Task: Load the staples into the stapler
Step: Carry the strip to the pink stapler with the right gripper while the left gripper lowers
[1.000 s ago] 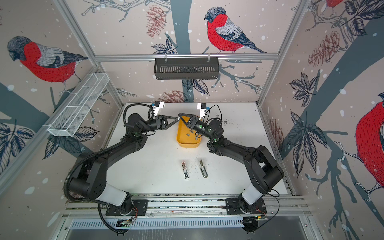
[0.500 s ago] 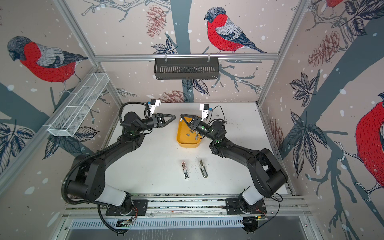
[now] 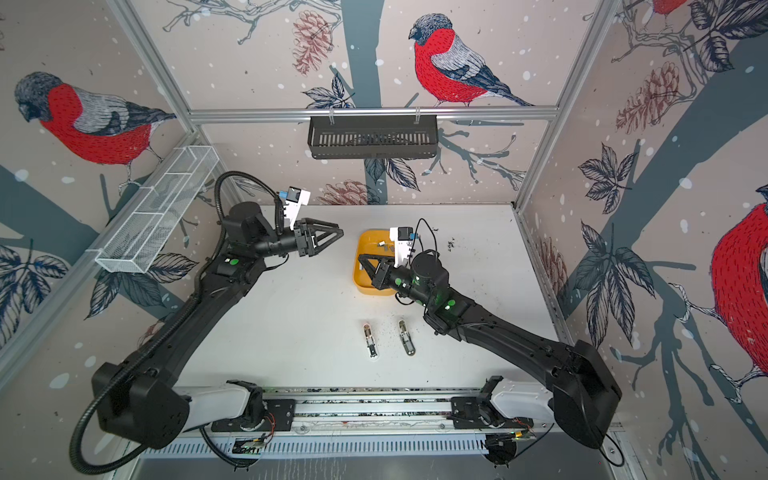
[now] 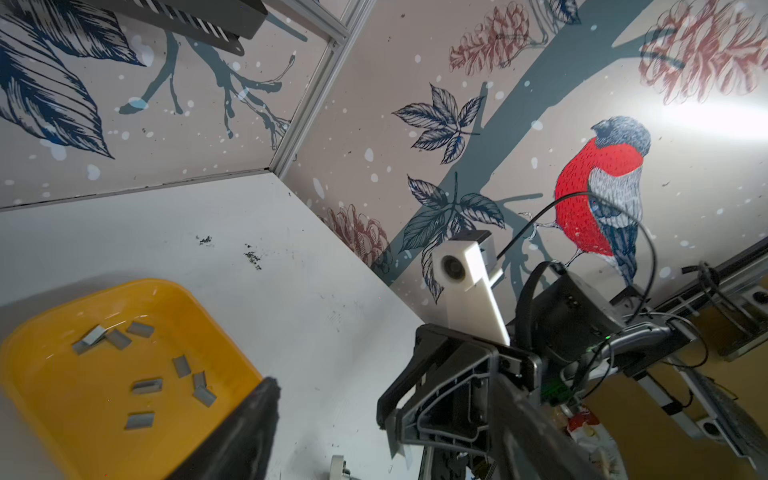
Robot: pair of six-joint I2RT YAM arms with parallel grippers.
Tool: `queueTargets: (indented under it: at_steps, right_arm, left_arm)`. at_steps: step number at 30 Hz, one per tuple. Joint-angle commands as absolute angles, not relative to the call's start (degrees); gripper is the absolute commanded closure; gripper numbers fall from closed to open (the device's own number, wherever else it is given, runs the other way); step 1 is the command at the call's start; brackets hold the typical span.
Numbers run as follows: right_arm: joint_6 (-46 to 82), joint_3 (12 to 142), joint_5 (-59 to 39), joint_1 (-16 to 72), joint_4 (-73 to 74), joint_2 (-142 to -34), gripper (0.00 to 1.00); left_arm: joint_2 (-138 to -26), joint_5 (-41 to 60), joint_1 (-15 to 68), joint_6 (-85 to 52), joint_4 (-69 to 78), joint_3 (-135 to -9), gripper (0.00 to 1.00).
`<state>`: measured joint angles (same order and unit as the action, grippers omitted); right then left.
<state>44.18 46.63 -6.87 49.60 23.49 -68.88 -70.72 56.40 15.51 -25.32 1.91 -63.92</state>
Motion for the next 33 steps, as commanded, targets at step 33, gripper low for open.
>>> queueTargets:
  at_steps: [33]
  right_arm:
    - [43.3, 35.9, 35.3, 79.9, 7.9, -76.6, 0.87]
  left_arm:
    - [-36.4, 41.6, 28.0, -18.3, -25.7, -36.9, 0.01]
